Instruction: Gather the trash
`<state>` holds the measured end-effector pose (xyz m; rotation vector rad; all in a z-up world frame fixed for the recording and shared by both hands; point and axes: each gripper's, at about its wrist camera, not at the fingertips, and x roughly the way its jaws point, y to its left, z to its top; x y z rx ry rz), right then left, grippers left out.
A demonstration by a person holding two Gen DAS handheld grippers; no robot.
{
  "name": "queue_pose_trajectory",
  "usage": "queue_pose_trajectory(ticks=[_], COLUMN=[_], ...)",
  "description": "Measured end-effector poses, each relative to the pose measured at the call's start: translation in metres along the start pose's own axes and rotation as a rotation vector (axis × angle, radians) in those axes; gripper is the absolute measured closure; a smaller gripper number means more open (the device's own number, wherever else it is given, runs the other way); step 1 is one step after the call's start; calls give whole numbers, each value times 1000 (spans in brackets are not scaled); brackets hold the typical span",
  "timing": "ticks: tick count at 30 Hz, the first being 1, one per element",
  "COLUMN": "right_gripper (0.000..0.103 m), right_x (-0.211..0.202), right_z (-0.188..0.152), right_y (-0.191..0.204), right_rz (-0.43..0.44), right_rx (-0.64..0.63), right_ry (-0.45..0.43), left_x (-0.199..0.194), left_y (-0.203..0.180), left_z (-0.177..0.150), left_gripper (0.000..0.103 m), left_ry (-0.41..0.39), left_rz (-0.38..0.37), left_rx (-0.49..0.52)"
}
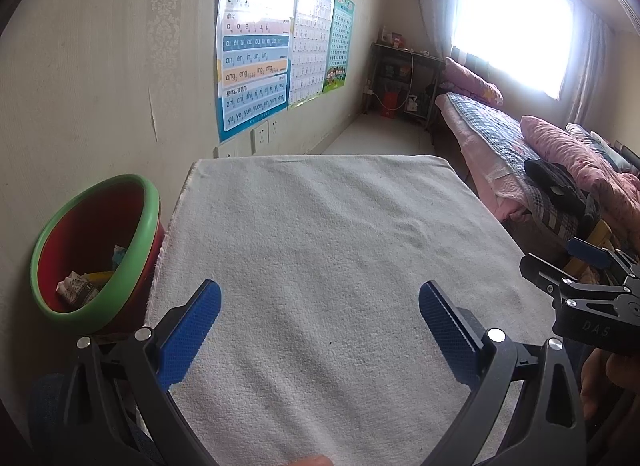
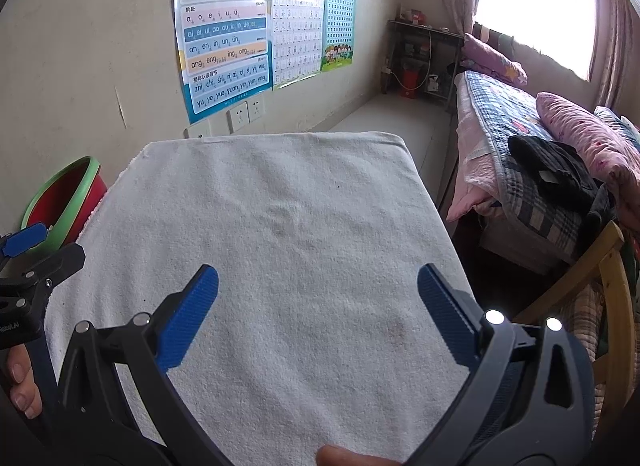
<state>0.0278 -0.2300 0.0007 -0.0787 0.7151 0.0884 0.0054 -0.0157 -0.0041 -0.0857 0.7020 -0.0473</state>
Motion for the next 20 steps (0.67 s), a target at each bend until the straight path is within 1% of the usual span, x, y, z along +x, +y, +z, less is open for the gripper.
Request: queue_pose_trajectory(ticks=[7, 9, 13, 20], right_gripper=[5, 5, 5, 5], right_x=[0, 1, 1, 1], right_z=[-1, -1, -1, -1], right_y=[0, 0, -1, 0], right_rz=[-1, -2, -2, -4], right_rx=[-2, 1, 0, 1], right_ry=[2, 4, 4, 4], left_x=[1, -1, 0, 0], left_y=[0, 0, -2, -5], left_z=[0, -1, 0, -1], left_gripper=[8, 8, 8, 8], left_ry=[0, -10, -15, -11], left_rz=[0, -1, -19, -7], left_rx=[0, -2, 0, 10])
